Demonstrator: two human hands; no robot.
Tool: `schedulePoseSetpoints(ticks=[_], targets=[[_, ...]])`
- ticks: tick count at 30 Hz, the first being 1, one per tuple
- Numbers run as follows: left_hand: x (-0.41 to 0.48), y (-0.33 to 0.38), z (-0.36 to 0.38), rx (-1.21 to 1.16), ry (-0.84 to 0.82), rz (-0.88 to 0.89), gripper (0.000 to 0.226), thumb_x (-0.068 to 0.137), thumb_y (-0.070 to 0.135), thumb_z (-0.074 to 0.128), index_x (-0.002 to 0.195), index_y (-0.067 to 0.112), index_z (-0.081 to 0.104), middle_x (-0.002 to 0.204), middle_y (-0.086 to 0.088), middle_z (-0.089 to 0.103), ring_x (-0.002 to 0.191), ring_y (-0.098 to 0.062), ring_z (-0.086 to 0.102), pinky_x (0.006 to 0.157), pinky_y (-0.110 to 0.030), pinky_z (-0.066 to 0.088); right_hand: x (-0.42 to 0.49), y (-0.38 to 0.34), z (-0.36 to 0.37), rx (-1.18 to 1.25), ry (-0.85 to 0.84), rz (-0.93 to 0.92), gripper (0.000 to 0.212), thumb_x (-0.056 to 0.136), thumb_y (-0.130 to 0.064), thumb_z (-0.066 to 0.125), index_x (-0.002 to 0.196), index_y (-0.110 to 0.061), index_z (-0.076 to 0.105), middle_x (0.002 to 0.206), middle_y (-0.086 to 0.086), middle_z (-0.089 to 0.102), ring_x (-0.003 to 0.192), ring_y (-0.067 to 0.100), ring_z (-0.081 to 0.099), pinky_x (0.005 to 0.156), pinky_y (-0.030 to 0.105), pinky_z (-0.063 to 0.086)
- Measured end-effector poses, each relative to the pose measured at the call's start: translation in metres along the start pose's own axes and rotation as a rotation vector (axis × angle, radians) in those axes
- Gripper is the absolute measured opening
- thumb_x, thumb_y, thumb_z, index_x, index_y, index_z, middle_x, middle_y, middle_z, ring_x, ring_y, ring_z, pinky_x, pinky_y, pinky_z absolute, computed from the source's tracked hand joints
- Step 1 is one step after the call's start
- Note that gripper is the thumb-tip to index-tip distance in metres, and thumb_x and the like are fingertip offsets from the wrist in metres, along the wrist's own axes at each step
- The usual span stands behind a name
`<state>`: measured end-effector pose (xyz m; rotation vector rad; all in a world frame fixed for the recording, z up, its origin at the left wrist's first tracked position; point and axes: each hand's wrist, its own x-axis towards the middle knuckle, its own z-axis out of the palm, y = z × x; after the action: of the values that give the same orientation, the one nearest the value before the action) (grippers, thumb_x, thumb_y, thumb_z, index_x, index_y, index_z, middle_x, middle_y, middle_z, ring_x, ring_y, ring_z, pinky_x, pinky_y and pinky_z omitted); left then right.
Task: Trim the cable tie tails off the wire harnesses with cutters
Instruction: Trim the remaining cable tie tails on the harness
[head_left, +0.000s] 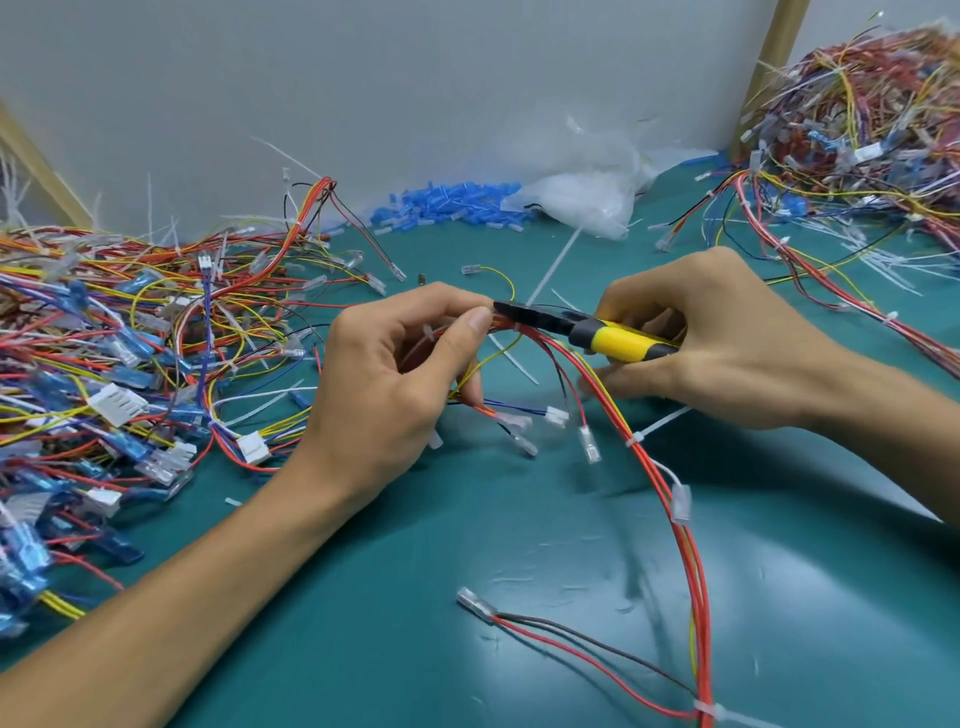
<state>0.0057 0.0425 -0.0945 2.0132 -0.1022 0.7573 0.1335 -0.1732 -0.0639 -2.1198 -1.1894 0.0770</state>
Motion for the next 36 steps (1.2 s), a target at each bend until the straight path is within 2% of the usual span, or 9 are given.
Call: schedulePoseSetpoints(ticks=[6, 9, 14, 20, 23, 27, 30, 33, 36], targets=[[-0.001, 0.002, 0.004, 0.058, 0.053, 0.019, 0.012, 0.103, 0.013, 0.064, 0.099, 0.009, 0.075, 0.054, -0.004, 0.061, 0.044, -0.009, 0.050, 0.051, -0.019, 0.037, 0.001, 0.000, 0.003, 0.194, -0.053, 0.086, 0.028, 0.079, -0.023, 0.089, 0.062, -0.023, 0.068, 0.051, -0.006, 0.054, 0.046, 0.012, 0.045, 0.047, 0.022, 0.038], [-0.001, 0.004, 0.006, 0.131, 0.046, 0.047, 0.009, 0.101, 0.021, 0.068, 0.099, 0.015, 0.074, 0.055, -0.007, 0.057, 0.050, -0.027, 0.053, 0.052, -0.034, 0.041, 0.001, -0.001, 0.002, 0.306, -0.107, 0.132, 0.026, 0.082, -0.016, 0.086, 0.063, -0.016, 0.068, 0.051, 0.002, 0.055, 0.047, 0.020, 0.046, 0.045, 0.030, 0.041], [0.001, 0.006, 0.008, 0.234, 0.126, 0.129, 0.011, 0.099, 0.021, 0.072, 0.093, 0.013, 0.077, 0.050, -0.005, 0.055, 0.046, -0.025, 0.055, 0.051, -0.034, 0.043, 0.000, -0.006, 0.000, 0.450, -0.227, 0.151, 0.021, 0.079, -0.016, 0.082, 0.071, -0.003, 0.069, 0.058, 0.018, 0.057, 0.046, 0.025, 0.049, 0.042, 0.032, 0.037], [-0.002, 0.007, 0.006, 0.292, 0.212, 0.197, 0.017, 0.097, 0.024, 0.075, 0.089, 0.010, 0.078, 0.055, -0.006, 0.061, 0.050, -0.030, 0.057, 0.051, -0.039, 0.043, 0.000, -0.001, 0.004, 0.596, -0.349, 0.191, 0.061, 0.062, -0.034, 0.083, 0.090, 0.016, 0.064, 0.067, 0.042, 0.051, 0.045, 0.041, 0.040, 0.041, 0.027, 0.036], [-0.003, 0.006, 0.006, 0.287, 0.219, 0.188, 0.017, 0.097, 0.024, 0.075, 0.087, 0.010, 0.078, 0.056, -0.005, 0.062, 0.051, -0.029, 0.056, 0.051, -0.039, 0.043, 0.000, -0.002, 0.002, 0.513, -0.380, 0.145, 0.050, 0.070, -0.035, 0.083, 0.085, 0.010, 0.067, 0.069, 0.040, 0.055, 0.049, 0.048, 0.041, 0.042, 0.033, 0.036], [-0.005, 0.006, 0.006, 0.308, 0.220, 0.195, 0.017, 0.095, 0.024, 0.077, 0.085, 0.011, 0.078, 0.058, -0.001, 0.064, 0.051, -0.029, 0.058, 0.050, -0.039, 0.043, -0.003, -0.004, -0.004, 0.227, -0.225, 0.024, 0.027, 0.079, -0.038, 0.077, 0.080, -0.012, 0.069, 0.057, 0.003, 0.053, 0.051, 0.018, 0.042, 0.048, 0.027, 0.037], [-0.005, 0.006, 0.006, 0.314, 0.220, 0.199, 0.016, 0.094, 0.024, 0.079, 0.083, 0.012, 0.078, 0.058, 0.000, 0.065, 0.050, -0.029, 0.058, 0.049, -0.038, 0.043, -0.004, -0.002, -0.007, 0.008, -0.116, -0.045, 0.031, 0.078, -0.042, 0.073, 0.086, -0.013, 0.068, 0.063, 0.004, 0.051, 0.054, 0.019, 0.037, 0.049, 0.026, 0.032], [-0.005, 0.007, 0.007, 0.314, 0.230, 0.199, 0.016, 0.093, 0.024, 0.079, 0.082, 0.012, 0.078, 0.058, -0.001, 0.065, 0.050, -0.029, 0.057, 0.049, -0.038, 0.043, -0.005, -0.003, -0.001, -0.016, -0.111, -0.093, 0.029, 0.081, -0.038, 0.070, 0.086, -0.010, 0.062, 0.064, 0.009, 0.047, 0.058, 0.023, 0.033, 0.050, 0.033, 0.030], [-0.006, 0.006, 0.006, 0.305, 0.233, 0.195, 0.016, 0.093, 0.024, 0.079, 0.083, 0.011, 0.079, 0.058, -0.001, 0.065, 0.050, -0.030, 0.058, 0.049, -0.038, 0.043, -0.004, -0.003, 0.001, 0.000, -0.077, -0.091, 0.027, 0.081, -0.034, 0.071, 0.080, -0.008, 0.063, 0.061, 0.009, 0.045, 0.056, 0.012, 0.028, 0.050, 0.027, 0.025]])
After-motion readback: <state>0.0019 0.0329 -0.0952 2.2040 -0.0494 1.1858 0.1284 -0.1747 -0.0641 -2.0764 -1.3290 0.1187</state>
